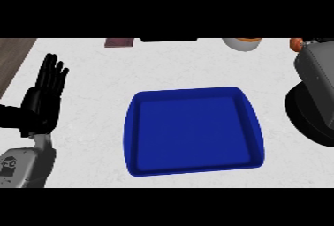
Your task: Pick the squash from the tray and place it in the pot
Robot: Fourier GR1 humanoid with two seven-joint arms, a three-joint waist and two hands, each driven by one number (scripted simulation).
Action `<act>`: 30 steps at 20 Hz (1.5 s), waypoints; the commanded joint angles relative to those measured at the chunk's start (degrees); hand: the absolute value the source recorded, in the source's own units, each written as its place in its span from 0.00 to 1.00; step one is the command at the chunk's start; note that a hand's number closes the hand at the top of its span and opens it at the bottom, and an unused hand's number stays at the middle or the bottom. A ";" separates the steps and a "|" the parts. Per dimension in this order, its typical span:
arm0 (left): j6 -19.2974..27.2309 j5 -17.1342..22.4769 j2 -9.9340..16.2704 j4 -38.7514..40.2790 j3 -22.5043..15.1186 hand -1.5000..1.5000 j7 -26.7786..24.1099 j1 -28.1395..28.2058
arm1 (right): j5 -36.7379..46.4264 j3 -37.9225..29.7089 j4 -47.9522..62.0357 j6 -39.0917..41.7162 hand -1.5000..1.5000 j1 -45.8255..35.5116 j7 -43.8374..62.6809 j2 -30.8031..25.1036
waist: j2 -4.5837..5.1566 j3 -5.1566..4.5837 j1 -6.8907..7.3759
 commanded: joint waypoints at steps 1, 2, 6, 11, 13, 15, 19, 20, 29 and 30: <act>-1.67 1.93 1.55 0.31 2.40 0.50 0.54 0.24 | -0.84 -1.50 -6.74 1.48 1.00 5.67 5.70 -3.49 | -0.17 0.06 -0.96; -1.16 1.37 0.84 -1.28 1.35 0.50 0.86 1.44 | -1.37 -2.03 -8.82 1.61 1.00 7.50 5.00 -4.69 | -0.40 0.07 -1.24; -0.63 0.48 0.63 -1.01 1.05 0.50 1.63 -1.11 | -4.53 -4.88 -17.10 -0.61 1.00 18.16 0.64 -8.28 | 0.23 0.12 -0.61; -2.38 0.60 2.29 -2.91 1.92 0.50 1.93 0.32 | -7.99 -8.00 -28.27 0.60 1.00 30.64 -1.85 -11.49 | 0.54 0.13 0.43; -1.42 0.14 -1.30 -0.66 0.63 0.50 -0.08 -0.53 | -8.01 -9.02 -32.44 2.07 1.00 33.96 -1.58 -11.86 | 0.79 0.11 0.93; -3.17 0.66 -1.32 -2.64 0.66 0.50 -1.76 4.00 | -9.73 -11.55 -33.27 0.77 1.00 37.63 -3.89 -13.00 | 0.84 0.12 1.46; -5.07 1.09 0.97 1.05 2.27 0.50 0.13 -1.08 | -12.96 -14.22 -32.10 -0.18 1.00 42.25 -6.06 -10.53 | 1.01 0.14 1.54; -3.11 -0.07 -1.12 0.05 1.01 0.50 -0.90 -0.38 | -14.68 -14.95 -27.46 -1.34 1.00 42.88 -9.44 -10.20 | 1.13 0.18 1.83; -1.54 -1.59 -1.93 -1.87 0.21 0.50 2.87 -2.05 | -34.04 -23.54 -27.16 0.50 0.00 42.37 -27.13 -7.59 | 1.03 0.19 2.09; -4.17 -0.06 -0.04 2.69 2.97 0.50 0.92 -4.52 | -32.80 -22.73 -28.33 -0.65 0.00 41.31 -26.69 -6.66 | 1.11 0.16 2.00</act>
